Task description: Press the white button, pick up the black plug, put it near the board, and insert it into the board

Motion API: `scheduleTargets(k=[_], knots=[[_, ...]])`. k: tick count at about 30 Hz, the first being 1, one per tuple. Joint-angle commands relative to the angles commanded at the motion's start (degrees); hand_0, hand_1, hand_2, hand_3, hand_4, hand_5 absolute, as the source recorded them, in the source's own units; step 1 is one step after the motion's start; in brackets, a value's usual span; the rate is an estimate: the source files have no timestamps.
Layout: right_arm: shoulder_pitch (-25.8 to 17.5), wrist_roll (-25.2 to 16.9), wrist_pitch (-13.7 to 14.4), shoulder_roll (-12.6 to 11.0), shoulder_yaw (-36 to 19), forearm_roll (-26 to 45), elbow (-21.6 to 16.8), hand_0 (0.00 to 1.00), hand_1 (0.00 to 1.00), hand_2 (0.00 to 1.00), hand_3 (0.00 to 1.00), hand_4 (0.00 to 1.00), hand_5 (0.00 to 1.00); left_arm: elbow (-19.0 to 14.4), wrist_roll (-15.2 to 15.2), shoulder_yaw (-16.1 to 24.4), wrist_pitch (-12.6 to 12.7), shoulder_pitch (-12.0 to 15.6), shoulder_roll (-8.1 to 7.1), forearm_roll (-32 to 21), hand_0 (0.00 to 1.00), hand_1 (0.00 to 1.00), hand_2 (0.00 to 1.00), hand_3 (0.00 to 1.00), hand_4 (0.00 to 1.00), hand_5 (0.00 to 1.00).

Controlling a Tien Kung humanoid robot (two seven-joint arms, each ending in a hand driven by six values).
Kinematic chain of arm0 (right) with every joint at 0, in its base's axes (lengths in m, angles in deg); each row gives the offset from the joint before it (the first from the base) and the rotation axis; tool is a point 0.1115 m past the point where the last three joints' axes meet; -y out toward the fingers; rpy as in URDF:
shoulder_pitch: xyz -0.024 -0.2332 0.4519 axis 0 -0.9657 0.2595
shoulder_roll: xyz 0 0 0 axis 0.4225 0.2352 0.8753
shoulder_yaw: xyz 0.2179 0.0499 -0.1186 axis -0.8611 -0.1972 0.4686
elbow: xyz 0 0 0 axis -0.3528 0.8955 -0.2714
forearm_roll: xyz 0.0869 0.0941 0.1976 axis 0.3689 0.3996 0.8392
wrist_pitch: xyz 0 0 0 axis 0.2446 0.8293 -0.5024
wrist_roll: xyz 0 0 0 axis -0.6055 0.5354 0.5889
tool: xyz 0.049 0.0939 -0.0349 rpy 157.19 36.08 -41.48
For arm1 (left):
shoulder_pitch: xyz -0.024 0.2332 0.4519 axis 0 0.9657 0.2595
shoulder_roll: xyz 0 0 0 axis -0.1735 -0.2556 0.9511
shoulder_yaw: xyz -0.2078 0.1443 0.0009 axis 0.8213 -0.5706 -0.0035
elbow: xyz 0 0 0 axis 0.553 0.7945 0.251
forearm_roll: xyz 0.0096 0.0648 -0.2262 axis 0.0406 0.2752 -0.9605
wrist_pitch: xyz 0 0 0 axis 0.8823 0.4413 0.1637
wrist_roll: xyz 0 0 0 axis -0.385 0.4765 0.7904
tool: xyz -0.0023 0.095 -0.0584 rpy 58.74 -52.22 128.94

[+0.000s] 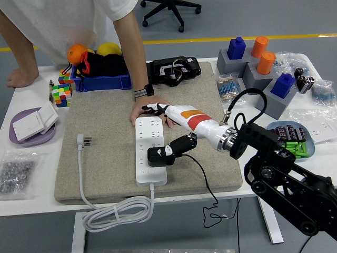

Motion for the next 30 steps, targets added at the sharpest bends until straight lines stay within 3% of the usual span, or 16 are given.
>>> scheduleTargets(k=[3, 4, 9, 10, 15, 16, 19, 21, 22, 30], knots=[[-2.5, -5.1, 3.5, -1.7, -4.6, 2.2, -1.0, 0.855, 0.841, 0.833, 0.916, 0.998, 0.313, 0.0, -0.1, -0.1, 0.0, 0.0, 0.06, 0.0, 0.789, 0.739, 0.708, 0.769, 0.553, 0.494], [-3.4, -7.2, 4.7, -2.3, -6.3, 3.3, -1.0, 0.892, 0.872, 0.838, 0.890, 0.998, 0.554, 0.0, 0.0, 0.1, 0.0, -0.1, 0.10, 0.3, 0.789, 0.739, 0.706, 0.769, 0.553, 0.492], [-7.4, -15.3, 8.6, -4.3, -12.3, 7.2, -1.2, 0.892, 0.872, 0.838, 0.890, 0.998, 0.554, 0.0, -0.1, -0.9, 0.0, -0.9, 0.14, -0.1, 0.789, 0.739, 0.706, 0.769, 0.553, 0.492], [-7.8, -15.9, 8.7, -4.5, -13.2, 7.5, -1.2, 0.899, 0.869, 0.825, 0.842, 0.998, 0.616, 0.0, -0.1, -1.0, -0.1, -1.2, 0.10, -0.2, 0.789, 0.738, 0.706, 0.769, 0.551, 0.491], [-11.2, -14.1, 6.4, -6.0, -19.0, 7.1, -1.6, 0.899, 0.869, 0.825, 0.842, 0.998, 0.616, 0.0, -0.2, -2.2, -0.4, -2.5, -0.45, 0.3, 0.789, 0.738, 0.706, 0.769, 0.551, 0.491], [-12.0, -13.6, 5.8, -6.4, -20.1, 6.5, -1.7, 0.908, 0.867, 0.823, 0.837, 0.998, 0.714, 0.0, -0.2, -2.1, -0.4, -2.4, -0.46, 0.6, 0.789, 0.738, 0.706, 0.768, 0.550, 0.485], [-14.0, -12.7, 4.9, -6.7, -22.3, 5.5, -2.5, 0.908, 0.867, 0.823, 0.837, 0.998, 0.714, 0.0, -0.3, -1.4, -0.3, -1.9, -0.22, 1.1, 0.789, 0.738, 0.706, 0.768, 0.550, 0.485], [-15.3, -12.4, 4.6, -6.5, -23.9, 4.6, -3.2, 0.908, 0.867, 0.823, 0.837, 0.998, 0.714, 0.0, -0.3, -1.5, -0.3, -1.8, -0.05, 1.0, 0.789, 0.738, 0.706, 0.768, 0.550, 0.485], [-16.2, -12.5, 4.5, -6.3, -25.2, 4.0, -3.6, 0.935, 0.871, 0.829, 0.842, 0.998, 0.818, 0.0, -0.4, -1.8, -0.3, -1.7, 0.10, 0.7, 0.788, 0.738, 0.704, 0.768, 0.550, 0.481], [-20.1, -12.3, 4.6, -4.3, -32.0, 2.2, -4.9, 0.947, 0.873, 0.832, 0.848, 0.998, 0.846, 0.0, -0.7, -2.7, -0.4, -1.1, 0.84, -0.5, 0.788, 0.739, 0.705, 0.768, 0.551, 0.479]])
